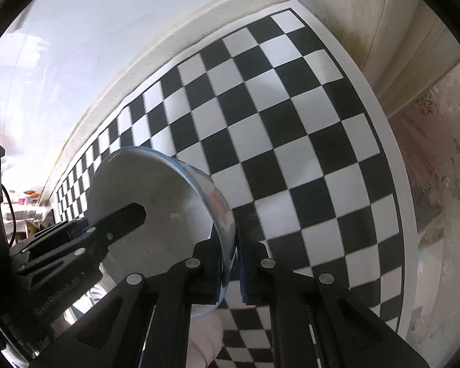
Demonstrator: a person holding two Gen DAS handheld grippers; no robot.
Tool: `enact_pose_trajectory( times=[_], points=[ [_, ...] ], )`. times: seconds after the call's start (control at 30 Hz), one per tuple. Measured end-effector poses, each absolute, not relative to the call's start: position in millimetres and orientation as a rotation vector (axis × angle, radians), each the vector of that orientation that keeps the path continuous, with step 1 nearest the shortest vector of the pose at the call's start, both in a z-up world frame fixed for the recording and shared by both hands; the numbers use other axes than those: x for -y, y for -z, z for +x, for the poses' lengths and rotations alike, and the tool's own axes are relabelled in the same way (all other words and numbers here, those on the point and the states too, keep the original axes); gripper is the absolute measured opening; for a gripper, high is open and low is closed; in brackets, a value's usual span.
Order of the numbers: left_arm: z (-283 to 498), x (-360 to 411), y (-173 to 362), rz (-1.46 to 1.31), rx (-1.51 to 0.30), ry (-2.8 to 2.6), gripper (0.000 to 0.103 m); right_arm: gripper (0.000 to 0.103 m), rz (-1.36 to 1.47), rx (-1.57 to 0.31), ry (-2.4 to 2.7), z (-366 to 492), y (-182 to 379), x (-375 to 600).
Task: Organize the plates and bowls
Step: 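Carry the bowl stack with both grippers toward the plate stack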
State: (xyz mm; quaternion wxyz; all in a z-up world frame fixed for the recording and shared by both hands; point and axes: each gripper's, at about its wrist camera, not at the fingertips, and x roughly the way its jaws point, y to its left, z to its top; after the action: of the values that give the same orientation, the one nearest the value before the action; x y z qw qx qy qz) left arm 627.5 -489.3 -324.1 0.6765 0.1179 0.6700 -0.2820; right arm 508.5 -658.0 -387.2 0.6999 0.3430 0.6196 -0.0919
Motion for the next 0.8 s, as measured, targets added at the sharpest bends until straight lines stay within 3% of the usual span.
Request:
enact_pose_trajectory(
  times=[0.5, 0.8],
  points=[
    [592.5, 432.6, 261.0, 0.223, -1.423, 0.671, 0.018, 0.01, 0.714, -1.304, 0.141, 463.1, 323.0, 590.1],
    [559.2, 402.2, 272.9, 0.238, -1.47, 0.692, 0.018, 0.01, 0.721, -1.345, 0.115, 428.9, 329.7, 552.9]
  ],
)
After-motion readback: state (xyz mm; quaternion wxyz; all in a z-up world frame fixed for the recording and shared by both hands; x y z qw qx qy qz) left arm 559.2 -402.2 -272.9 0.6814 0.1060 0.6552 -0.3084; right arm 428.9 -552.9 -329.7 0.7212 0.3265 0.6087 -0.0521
